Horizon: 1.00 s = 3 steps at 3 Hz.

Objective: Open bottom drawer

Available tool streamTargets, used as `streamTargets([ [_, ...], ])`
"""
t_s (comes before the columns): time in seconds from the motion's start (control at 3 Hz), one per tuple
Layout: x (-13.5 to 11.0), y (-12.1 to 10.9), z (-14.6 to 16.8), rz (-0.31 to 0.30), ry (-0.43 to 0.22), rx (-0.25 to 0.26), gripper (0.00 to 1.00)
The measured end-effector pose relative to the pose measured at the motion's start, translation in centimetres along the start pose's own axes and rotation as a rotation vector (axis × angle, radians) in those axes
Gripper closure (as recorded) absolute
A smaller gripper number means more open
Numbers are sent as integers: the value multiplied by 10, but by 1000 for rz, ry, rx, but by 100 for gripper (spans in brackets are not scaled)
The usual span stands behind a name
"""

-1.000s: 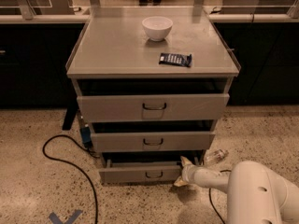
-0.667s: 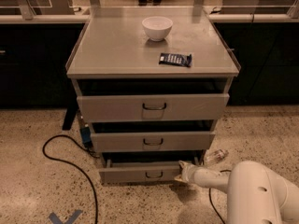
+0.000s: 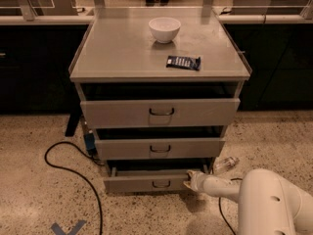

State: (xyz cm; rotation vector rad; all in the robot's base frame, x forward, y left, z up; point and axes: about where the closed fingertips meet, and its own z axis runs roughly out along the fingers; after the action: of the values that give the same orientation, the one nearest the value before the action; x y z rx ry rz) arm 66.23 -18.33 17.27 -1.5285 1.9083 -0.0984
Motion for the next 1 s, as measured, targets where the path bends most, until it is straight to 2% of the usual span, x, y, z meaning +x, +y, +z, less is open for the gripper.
streamTargets([
  [0.33,0,0,0,0,0,0,100],
  [1.0,-1,3,-3,-3,-11,6,100],
])
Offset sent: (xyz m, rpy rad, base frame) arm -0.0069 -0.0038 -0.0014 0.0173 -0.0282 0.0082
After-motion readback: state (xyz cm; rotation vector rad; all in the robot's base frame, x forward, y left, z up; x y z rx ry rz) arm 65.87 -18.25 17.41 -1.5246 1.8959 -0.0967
